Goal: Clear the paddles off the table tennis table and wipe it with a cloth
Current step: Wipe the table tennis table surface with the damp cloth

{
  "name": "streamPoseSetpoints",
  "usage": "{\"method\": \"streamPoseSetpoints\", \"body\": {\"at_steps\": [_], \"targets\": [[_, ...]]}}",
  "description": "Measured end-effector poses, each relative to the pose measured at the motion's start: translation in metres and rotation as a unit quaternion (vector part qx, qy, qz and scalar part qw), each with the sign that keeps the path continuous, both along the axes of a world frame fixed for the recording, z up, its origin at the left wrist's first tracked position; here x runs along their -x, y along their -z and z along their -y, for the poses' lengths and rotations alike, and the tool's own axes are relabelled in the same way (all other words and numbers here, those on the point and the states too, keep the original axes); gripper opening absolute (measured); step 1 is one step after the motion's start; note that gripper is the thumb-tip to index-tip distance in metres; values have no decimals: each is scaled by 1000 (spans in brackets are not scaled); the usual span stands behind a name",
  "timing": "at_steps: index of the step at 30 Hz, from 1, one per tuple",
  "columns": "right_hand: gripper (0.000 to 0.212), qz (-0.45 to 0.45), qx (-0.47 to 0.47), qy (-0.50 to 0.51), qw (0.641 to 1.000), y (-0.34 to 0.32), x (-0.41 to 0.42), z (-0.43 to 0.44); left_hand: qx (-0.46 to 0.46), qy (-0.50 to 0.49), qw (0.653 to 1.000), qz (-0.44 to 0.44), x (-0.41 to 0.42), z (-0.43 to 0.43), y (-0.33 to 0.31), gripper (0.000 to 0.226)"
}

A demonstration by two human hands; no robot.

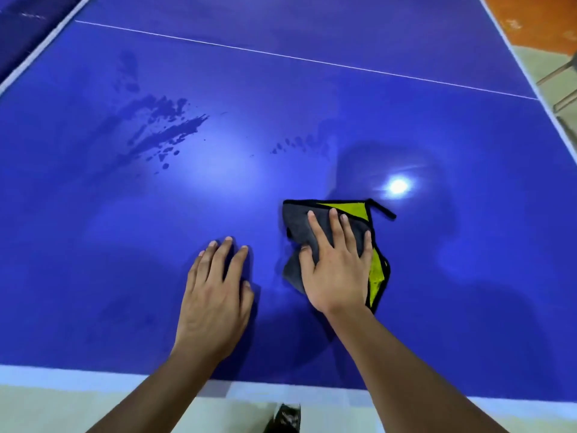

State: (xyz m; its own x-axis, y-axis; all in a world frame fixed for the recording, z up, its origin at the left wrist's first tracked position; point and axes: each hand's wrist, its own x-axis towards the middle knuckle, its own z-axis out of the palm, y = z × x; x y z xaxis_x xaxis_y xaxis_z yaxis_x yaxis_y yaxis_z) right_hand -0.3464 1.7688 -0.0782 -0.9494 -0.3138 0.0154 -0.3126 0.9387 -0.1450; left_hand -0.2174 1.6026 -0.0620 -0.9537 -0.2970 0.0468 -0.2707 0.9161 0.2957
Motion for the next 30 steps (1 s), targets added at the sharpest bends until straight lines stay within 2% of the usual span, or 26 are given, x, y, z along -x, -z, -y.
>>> {"method": "streamPoseSetpoints", "body": {"at_steps": [5, 14, 23, 30], "targets": [[65, 1, 9, 10, 1000, 0, 78, 24, 14, 25, 1000, 2, 83, 37, -4, 56], [66, -7, 30, 36, 999, 2, 269, 79, 56, 37, 998, 17, 285, 115, -5, 62], [65, 4, 28, 16, 999, 3, 450, 136, 4, 35, 998, 48, 311, 122, 7, 58], [63, -5, 22, 9, 1000, 3, 519, 167, 10, 29, 999, 41, 312, 123, 5, 58]]}}
